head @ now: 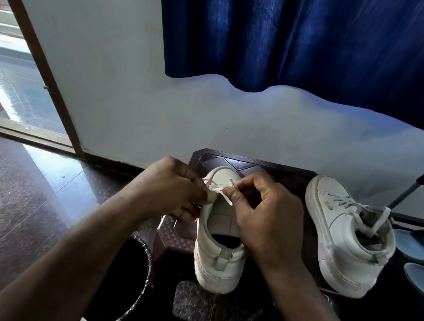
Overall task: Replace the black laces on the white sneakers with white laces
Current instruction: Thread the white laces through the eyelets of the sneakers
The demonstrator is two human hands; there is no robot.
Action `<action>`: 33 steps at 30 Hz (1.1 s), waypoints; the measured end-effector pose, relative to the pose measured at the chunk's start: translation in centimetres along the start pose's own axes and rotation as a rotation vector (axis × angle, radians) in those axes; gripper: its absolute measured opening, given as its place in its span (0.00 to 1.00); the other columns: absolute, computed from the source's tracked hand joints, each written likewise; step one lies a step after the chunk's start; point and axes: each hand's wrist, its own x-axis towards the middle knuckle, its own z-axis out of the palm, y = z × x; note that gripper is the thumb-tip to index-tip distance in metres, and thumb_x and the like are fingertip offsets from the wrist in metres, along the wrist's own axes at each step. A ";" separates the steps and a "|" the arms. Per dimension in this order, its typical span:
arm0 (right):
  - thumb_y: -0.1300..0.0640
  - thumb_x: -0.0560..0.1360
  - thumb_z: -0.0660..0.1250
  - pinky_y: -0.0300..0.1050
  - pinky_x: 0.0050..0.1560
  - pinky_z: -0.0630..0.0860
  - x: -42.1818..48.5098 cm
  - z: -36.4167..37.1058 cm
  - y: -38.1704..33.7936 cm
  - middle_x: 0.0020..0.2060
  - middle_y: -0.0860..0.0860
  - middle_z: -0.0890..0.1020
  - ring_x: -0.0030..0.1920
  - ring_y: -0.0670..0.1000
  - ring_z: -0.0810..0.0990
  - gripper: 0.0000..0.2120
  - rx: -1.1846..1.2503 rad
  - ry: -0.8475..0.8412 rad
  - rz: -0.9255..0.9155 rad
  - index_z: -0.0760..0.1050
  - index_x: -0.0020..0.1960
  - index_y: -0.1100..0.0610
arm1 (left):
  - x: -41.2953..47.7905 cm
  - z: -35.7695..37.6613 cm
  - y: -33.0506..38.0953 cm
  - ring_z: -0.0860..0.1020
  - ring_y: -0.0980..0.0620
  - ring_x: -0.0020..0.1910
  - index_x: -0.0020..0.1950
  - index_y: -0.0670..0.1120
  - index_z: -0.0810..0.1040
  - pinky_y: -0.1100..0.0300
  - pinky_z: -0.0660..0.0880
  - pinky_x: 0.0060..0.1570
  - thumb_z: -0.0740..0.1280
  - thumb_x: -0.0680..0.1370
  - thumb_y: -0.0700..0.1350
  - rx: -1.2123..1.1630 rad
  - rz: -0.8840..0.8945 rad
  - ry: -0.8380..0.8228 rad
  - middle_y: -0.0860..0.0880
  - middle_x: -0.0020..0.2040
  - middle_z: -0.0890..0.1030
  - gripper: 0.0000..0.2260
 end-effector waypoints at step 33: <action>0.52 0.79 0.72 0.53 0.58 0.82 2.9 -3.6 2.5 0.47 0.48 0.88 0.52 0.48 0.87 0.08 0.463 0.547 0.248 0.85 0.54 0.55 | 1.7 2.1 -1.1 0.81 0.52 0.31 0.35 0.47 0.84 0.46 0.84 0.43 0.74 0.73 0.47 0.264 0.167 0.224 0.50 0.30 0.83 0.07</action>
